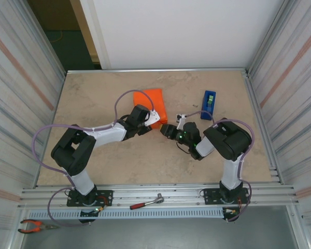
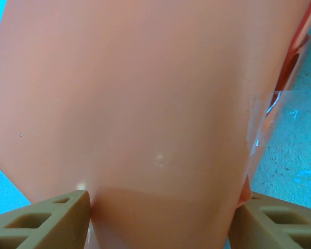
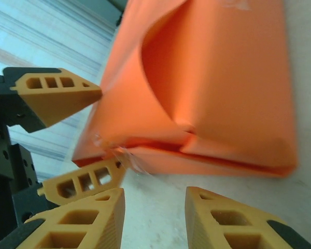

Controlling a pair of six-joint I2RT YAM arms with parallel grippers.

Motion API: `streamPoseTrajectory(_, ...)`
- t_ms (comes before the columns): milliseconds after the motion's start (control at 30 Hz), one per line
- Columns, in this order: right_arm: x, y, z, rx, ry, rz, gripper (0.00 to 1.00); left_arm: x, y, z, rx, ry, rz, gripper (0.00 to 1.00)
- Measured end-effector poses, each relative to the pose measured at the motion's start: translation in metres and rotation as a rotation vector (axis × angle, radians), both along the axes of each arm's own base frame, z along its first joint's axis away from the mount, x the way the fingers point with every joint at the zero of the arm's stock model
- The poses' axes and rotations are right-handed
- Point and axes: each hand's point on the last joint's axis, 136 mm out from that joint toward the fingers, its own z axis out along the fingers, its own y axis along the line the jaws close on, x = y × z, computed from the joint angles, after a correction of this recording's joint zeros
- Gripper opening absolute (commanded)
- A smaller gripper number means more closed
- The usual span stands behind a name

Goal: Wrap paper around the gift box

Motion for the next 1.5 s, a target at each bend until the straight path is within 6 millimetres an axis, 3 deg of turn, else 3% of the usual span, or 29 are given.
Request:
streamPoseTrajectory(133, -0.004, -0.004, 0.004, -0.024, 0.012, 0.005, 0.09, 0.000, 0.000, 0.000, 0.001, 0.001, 0.000, 0.67)
streamPoseTrajectory(233, -0.009, 0.003, 0.013, -0.042, 0.002, 0.046, 0.00, 0.000, 0.000, 0.000, 0.001, 0.001, 0.000, 0.67)
streamPoseTrajectory(533, -0.001, 0.031, 0.031, -0.039, -0.010, 0.140, 0.00, 0.000, 0.000, 0.000, 0.001, 0.001, 0.000, 0.67)
streamPoseTrajectory(667, 0.004, 0.039, 0.026, -0.042, -0.003, 0.154, 0.00, 0.000, 0.000, 0.000, 0.001, 0.001, 0.000, 0.67)
streamPoseTrajectory(1067, 0.006, 0.034, -0.010, -0.072, 0.070, 0.151, 0.00, 0.000, 0.000, 0.000, 0.001, 0.001, 0.000, 0.67)
streamPoseTrajectory(1300, 0.021, 0.035, -0.007, -0.051, 0.068, 0.136, 0.00, 0.000, 0.000, 0.000, 0.001, 0.001, 0.000, 0.67)
streamPoseTrajectory(1500, 0.021, 0.034, -0.007, -0.043, 0.070, 0.141, 0.00, 0.000, 0.000, 0.001, 0.000, 0.000, 0.000, 0.67)
